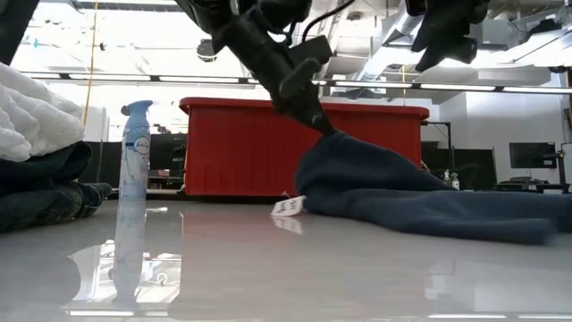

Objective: Fold Laundry from Bin
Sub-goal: Fold the gray shorts from the red bin

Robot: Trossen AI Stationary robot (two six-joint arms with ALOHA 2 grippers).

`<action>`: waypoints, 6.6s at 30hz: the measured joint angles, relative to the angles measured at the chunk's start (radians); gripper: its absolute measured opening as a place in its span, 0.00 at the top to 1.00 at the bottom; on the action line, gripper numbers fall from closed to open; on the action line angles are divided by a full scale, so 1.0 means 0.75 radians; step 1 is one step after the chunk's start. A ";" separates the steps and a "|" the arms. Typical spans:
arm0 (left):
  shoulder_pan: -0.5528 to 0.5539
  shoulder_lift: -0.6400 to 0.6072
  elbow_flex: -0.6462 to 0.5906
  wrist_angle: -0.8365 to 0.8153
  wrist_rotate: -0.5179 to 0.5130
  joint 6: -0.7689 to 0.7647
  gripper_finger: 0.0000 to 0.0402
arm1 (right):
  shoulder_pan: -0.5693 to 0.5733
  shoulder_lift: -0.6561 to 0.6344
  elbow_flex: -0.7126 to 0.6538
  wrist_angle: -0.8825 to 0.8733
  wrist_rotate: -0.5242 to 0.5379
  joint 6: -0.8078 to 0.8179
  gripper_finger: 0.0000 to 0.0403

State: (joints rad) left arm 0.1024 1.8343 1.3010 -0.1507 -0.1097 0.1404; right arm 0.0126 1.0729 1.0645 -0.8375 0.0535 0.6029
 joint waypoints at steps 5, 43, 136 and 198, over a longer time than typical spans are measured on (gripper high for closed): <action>0.080 0.000 0.000 0.020 0.001 -0.073 1.00 | 0.086 0.000 0.000 0.000 0.074 0.102 0.51; 0.164 0.000 -0.013 0.245 0.033 -0.191 1.00 | -0.136 0.475 -0.105 0.430 0.414 -0.028 0.25; -0.270 0.176 -0.367 0.643 0.122 -0.238 0.85 | -0.562 0.474 -0.104 0.252 0.156 -0.162 0.95; -0.269 0.600 0.350 0.648 -0.068 0.044 1.00 | -0.787 0.471 0.059 0.098 0.207 -0.219 0.95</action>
State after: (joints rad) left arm -0.0991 2.2840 1.5639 0.3353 -0.1610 0.1734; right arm -0.5778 1.4261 1.1085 -0.7639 0.2091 0.4385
